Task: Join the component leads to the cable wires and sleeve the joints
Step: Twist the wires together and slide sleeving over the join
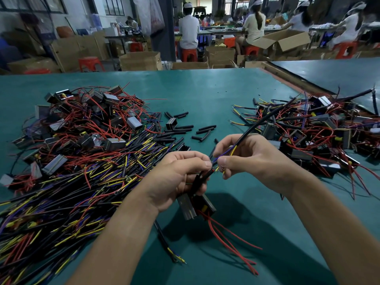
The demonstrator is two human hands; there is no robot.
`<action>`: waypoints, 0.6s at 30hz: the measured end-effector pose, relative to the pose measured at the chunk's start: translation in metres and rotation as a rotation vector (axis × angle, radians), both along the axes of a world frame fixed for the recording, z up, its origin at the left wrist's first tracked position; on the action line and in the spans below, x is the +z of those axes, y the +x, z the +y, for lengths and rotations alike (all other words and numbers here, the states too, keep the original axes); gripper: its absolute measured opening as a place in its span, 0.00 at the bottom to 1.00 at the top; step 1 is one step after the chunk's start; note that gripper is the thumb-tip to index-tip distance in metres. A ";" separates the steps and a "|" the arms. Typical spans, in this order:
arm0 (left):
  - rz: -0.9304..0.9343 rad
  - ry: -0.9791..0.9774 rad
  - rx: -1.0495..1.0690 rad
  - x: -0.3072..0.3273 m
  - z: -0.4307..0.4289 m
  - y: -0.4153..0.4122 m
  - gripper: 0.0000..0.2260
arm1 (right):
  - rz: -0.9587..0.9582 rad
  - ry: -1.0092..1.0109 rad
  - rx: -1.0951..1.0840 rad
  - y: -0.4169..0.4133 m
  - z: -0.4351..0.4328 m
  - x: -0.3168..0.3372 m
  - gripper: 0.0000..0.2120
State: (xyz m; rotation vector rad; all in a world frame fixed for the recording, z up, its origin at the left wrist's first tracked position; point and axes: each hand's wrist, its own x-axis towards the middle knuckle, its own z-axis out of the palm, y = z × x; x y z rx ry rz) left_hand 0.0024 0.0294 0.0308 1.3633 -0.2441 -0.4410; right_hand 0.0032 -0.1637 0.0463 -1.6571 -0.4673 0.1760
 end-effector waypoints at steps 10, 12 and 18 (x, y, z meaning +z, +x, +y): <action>0.018 0.057 -0.143 0.004 0.004 -0.003 0.02 | -0.018 -0.050 0.030 -0.001 0.003 0.000 0.04; 0.046 0.033 -0.170 0.004 0.005 -0.003 0.03 | -0.023 -0.046 0.044 -0.002 0.002 0.001 0.04; 0.153 -0.097 -0.263 0.007 0.005 -0.004 0.05 | -0.073 -0.014 0.095 -0.009 0.001 0.007 0.02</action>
